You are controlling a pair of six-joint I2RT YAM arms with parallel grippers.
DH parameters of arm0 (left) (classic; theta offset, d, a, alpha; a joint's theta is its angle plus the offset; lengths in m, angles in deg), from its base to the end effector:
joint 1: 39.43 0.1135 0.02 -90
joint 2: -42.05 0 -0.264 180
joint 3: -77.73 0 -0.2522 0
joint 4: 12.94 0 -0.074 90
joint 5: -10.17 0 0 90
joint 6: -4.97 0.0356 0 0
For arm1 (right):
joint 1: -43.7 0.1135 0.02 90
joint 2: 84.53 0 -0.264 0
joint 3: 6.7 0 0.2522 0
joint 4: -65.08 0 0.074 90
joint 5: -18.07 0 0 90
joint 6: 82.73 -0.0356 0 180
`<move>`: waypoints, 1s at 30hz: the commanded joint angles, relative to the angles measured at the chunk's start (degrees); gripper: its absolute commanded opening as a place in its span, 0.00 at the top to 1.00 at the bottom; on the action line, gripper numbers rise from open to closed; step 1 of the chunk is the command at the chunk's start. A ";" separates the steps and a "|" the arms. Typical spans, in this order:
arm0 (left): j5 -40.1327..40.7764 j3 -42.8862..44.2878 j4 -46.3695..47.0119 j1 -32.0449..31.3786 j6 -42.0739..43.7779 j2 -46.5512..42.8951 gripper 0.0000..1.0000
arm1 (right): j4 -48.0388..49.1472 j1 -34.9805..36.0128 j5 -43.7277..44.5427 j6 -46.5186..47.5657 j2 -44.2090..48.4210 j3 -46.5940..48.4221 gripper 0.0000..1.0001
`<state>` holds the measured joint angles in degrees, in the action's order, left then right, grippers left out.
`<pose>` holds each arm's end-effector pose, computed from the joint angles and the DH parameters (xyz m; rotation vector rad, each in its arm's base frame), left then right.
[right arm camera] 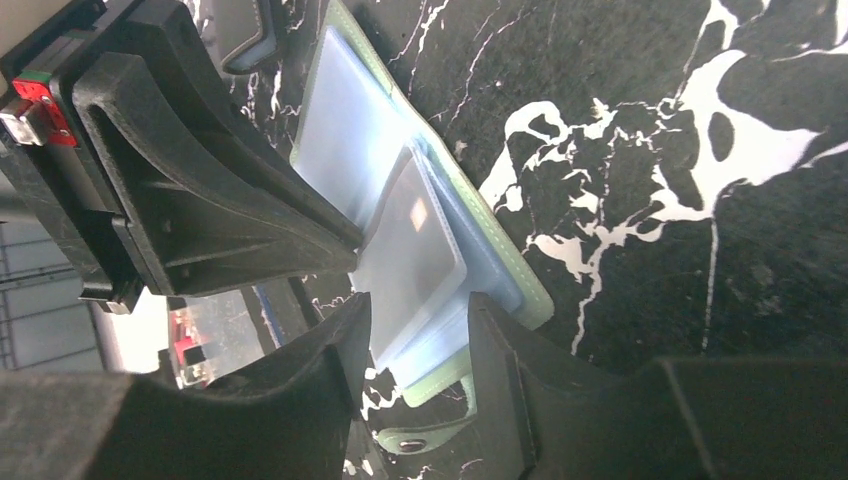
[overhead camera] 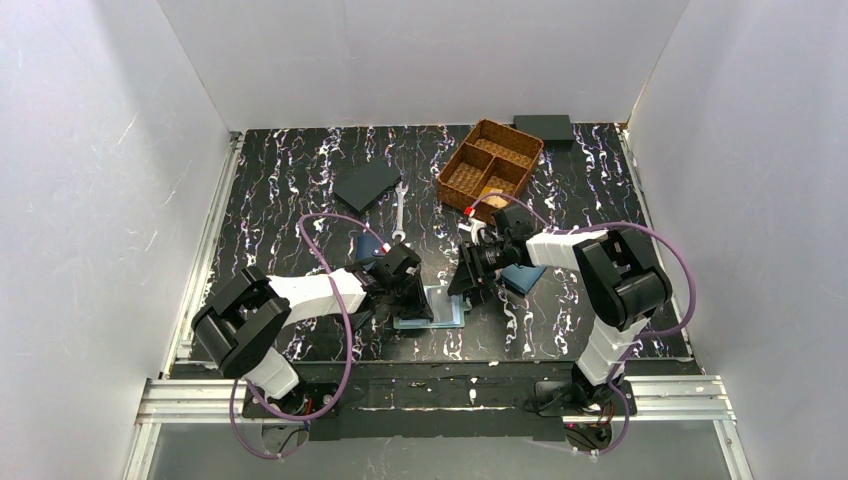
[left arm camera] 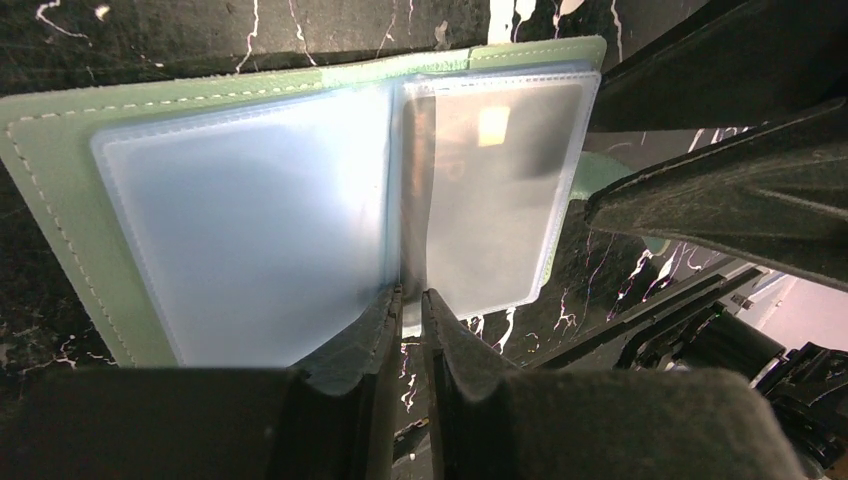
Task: Take the credit cards out of the card holder
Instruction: Pick up the card holder from the center of the board.
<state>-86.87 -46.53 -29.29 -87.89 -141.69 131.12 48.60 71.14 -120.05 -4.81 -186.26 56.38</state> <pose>0.1938 -0.2253 0.1555 -0.1308 2.6694 -0.8788 0.2776 0.1740 0.1343 -0.6916 2.4667 1.3354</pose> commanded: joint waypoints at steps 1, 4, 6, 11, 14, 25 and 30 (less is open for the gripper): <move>0.82 -1.34 -1.27 0.49 0.04 -0.29 0.88 | 1.99 0.74 -3.15 -2.34 -1.03 1.56 0.51; 0.55 -1.59 -0.91 0.60 -0.03 -0.19 0.88 | 2.19 1.11 -5.13 -2.86 -1.67 1.77 0.54; 0.38 -1.77 -0.79 0.68 -0.09 -0.14 0.88 | 2.19 1.25 -6.74 -3.03 -1.88 2.15 0.59; -1.52 -2.52 1.89 1.01 0.29 -0.41 0.86 | 3.96 1.88 -9.06 -4.13 -2.25 2.03 0.65; -5.25 -3.45 6.33 1.26 1.18 -1.13 0.73 | 5.90 2.07 -10.39 -6.08 -2.86 1.70 0.66; -7.43 -3.55 6.63 1.23 5.42 -5.28 0.39 | 18.16 3.02 -16.06 -18.01 -4.38 -0.56 0.65; -7.62 -2.70 6.46 1.27 5.46 -4.97 0.24 | 21.15 4.39 -17.72 -20.59 -4.38 -0.94 0.64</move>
<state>-93.72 -49.79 -22.08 -86.82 -137.47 127.74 64.16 74.27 -134.04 -21.79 -190.54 55.99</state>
